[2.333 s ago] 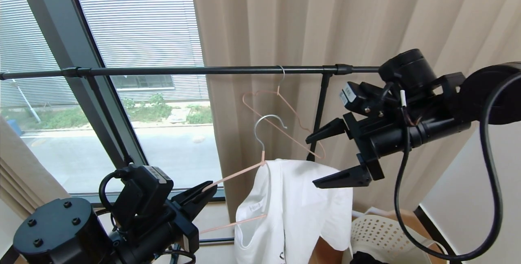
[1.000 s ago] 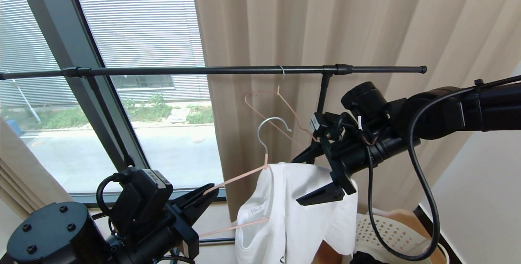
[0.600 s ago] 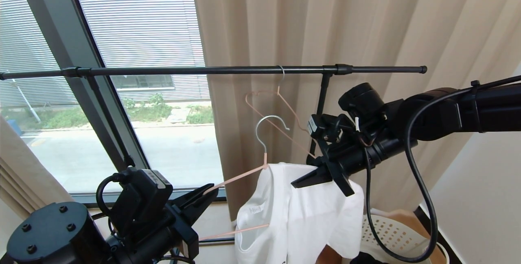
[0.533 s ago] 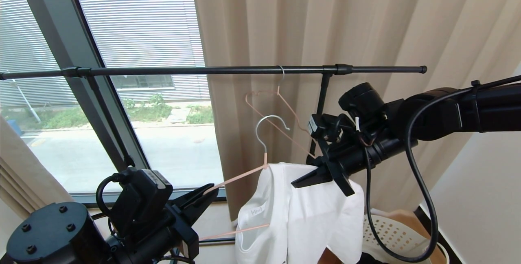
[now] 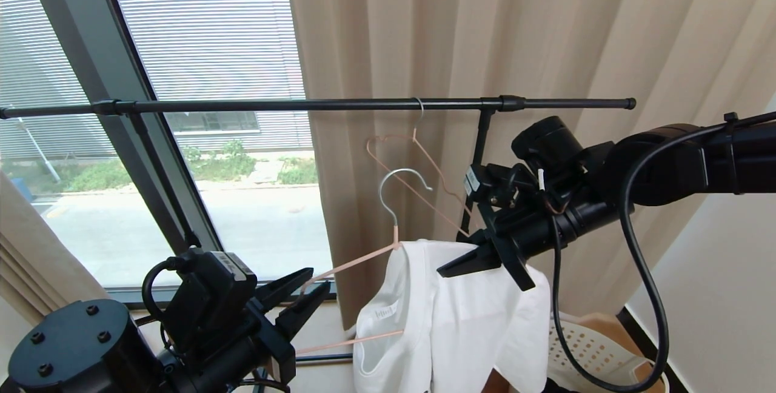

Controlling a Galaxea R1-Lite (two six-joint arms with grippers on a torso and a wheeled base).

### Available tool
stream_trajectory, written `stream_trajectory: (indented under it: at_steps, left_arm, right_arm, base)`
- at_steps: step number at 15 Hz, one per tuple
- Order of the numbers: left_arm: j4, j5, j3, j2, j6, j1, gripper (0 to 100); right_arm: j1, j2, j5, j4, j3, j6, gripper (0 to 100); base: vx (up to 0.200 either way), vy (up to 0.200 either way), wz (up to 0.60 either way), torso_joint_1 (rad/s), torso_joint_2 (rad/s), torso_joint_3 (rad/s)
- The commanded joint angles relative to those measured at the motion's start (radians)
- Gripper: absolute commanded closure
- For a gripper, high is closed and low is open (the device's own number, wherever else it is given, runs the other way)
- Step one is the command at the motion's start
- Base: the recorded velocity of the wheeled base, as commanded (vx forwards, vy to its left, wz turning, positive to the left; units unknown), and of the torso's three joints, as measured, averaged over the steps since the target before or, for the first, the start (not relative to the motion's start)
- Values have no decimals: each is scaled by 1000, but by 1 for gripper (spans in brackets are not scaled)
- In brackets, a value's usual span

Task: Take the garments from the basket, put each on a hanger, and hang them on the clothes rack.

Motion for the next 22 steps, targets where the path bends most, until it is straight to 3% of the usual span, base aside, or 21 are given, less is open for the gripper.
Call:
stream_trajectory:
  at_steps: [1, 4, 8, 10, 12, 13, 16, 17, 19, 22]
  left_arm:
    - [1, 1, 2, 2, 1, -1, 0]
    - [1, -2, -1, -4, -4, 2, 0]
    - [1, -202, 10, -82, -73, 99, 0]
    - [1, -265, 5, -88, -107, 157, 0]
    - [1, -302, 3, -97, -128, 185, 0]
    - [1, -345, 0, -123, -160, 205, 0]
    - [1, -343, -13, -120, -163, 206, 0]
    - [13, -335, -27, -90, -160, 200, 0]
    - [53, -314, -36, -56, -160, 179, 0]
    - [82, -170, -70, 76, -159, 127, 0]
  right_arm:
    - [1, -18, 1, 1, 2, -1, 100]
    - [1, -36, 0, -1, 17, -5, 100]
    - [-7, -55, -14, -4, 14, -4, 100]
    - [-13, -70, -16, -2, 14, -4, 100]
    - [-16, -76, -42, -4, 14, -2, 100]
    - [-16, -84, -151, -8, 12, -1, 100]
    - [-15, -99, -260, -14, 9, 1, 100]
    - [-8, -107, -333, -14, -4, 2, 100]
    - [5, -124, -388, -28, -8, 7, 100]
    - [45, -134, -497, -96, 2, 74, 100]
  base:
    - [0, 0, 0, 0, 0, 0]
    - [0, 0, 0, 0, 0, 0]
    - [0, 0, 0, 0, 0, 0]
    - [0, 0, 0, 0, 0, 0]
    - [0, 0, 0, 0, 0, 0]
    - [0, 0, 0, 0, 0, 0]
    - [0, 0, 0, 0, 0, 0]
    - [0, 0, 0, 0, 0, 0]
    - [0, 0, 0, 0, 0, 0]
    - [0, 0, 0, 0, 0, 0]
